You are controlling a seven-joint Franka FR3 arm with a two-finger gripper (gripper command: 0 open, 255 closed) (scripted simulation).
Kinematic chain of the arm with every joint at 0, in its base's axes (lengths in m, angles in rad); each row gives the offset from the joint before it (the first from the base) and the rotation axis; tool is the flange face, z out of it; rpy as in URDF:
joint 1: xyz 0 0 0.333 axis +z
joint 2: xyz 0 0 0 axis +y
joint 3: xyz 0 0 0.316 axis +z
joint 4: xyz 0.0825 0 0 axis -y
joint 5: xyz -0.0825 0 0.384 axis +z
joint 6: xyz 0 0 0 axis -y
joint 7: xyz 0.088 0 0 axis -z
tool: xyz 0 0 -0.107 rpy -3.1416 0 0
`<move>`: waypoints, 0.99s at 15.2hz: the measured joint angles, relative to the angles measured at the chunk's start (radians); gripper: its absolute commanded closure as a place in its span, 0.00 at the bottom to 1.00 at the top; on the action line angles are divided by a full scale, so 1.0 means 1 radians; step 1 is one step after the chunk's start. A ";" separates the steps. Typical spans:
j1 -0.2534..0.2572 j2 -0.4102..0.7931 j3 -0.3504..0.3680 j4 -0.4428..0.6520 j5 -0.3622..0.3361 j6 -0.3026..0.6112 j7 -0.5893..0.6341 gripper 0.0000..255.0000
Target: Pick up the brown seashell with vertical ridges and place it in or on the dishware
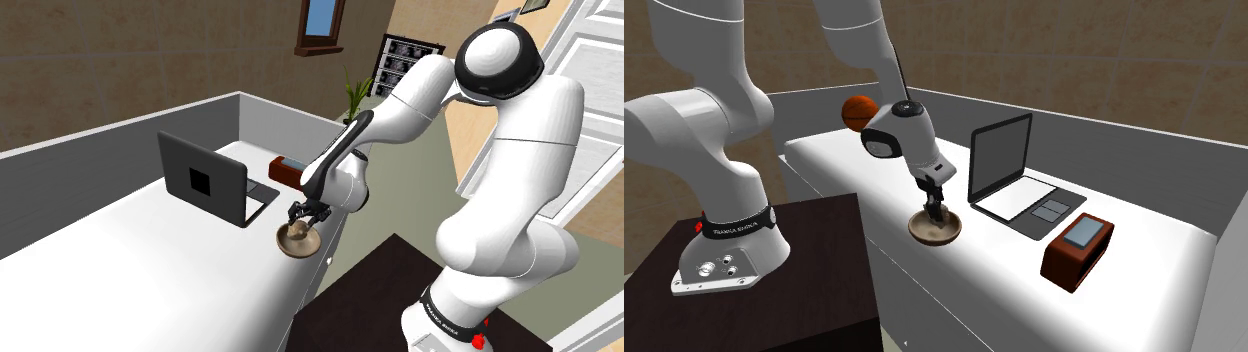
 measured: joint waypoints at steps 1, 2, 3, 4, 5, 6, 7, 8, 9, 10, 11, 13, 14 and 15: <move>0.000 0.000 0.000 0.000 0.000 0.000 0.000 0.00; 0.000 0.000 0.000 0.000 0.000 0.000 0.000 0.00; 0.000 0.000 0.000 0.000 0.000 0.000 0.000 0.00; 0.000 0.000 0.000 0.000 0.000 0.000 0.000 0.00; 0.000 0.000 0.000 0.000 0.000 0.000 0.000 0.00; 0.000 0.000 0.000 0.000 0.000 0.000 0.000 0.00; 0.000 0.000 0.000 0.000 0.000 0.000 0.000 0.00; -0.021 -0.025 0.018 -0.011 0.003 -0.017 0.001 0.00; -0.058 -0.069 0.056 -0.030 0.014 -0.044 0.005 0.00; -0.108 -0.118 0.104 -0.046 0.028 -0.080 0.001 0.00; -0.145 -0.165 0.144 -0.054 0.049 -0.118 -0.002 0.00; -0.193 -0.205 0.191 -0.067 0.077 -0.148 -0.019 0.00; -0.198 -0.210 0.197 -0.068 0.082 -0.152 -0.021 0.00; -0.201 -0.213 0.201 -0.069 0.085 -0.155 -0.023 0.00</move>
